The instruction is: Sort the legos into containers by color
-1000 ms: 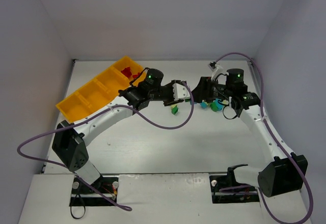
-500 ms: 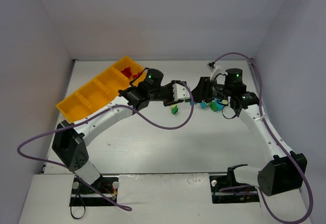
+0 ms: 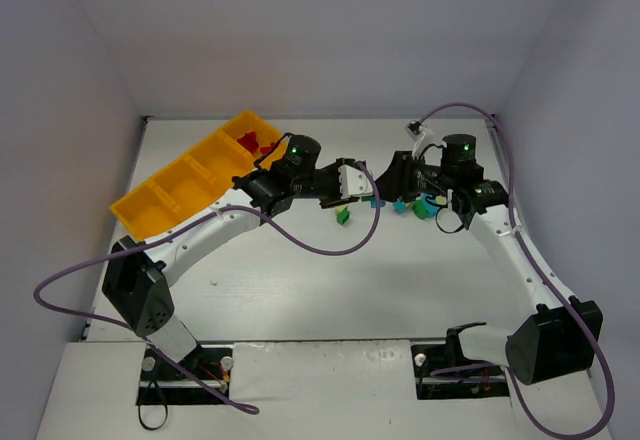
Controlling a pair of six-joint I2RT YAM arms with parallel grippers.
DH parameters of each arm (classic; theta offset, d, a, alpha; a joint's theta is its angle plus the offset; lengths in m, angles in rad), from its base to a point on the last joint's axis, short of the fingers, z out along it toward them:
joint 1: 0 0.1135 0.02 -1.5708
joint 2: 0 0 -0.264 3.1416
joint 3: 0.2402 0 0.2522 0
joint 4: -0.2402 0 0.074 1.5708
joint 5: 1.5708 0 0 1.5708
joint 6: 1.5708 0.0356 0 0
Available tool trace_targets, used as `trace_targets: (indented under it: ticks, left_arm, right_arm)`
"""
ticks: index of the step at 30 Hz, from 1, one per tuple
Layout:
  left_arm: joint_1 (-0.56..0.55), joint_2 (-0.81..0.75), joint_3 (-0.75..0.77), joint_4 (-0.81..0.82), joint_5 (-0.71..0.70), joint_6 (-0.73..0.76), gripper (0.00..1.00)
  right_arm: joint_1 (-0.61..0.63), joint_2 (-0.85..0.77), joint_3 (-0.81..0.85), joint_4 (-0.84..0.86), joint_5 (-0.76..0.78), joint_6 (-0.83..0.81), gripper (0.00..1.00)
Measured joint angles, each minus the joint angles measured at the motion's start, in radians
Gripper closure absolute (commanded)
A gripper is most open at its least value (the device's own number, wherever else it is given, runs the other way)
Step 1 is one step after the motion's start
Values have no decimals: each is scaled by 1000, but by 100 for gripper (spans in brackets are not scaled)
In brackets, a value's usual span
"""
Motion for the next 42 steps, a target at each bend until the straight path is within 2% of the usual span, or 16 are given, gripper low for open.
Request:
trace_targets:
  ticks: [18,25,33,42]
  left_arm:
    - [-1,0,-4,-22,10,53,100]
    - [49,0,-53,39,-38,-10,100]
    - [238,92,-31,173,-277,-192,100]
    - [359,398,254,196,-611,-336,100]
  right_arm:
    - [-51,-6,0,-19,5,-17,100]
    - [-80,-32,0,-28,28,-29,100]
    - [-86,-48,0,-50,64,-42,100]
    - [-86,-71,-10,-63,102,-65,100]
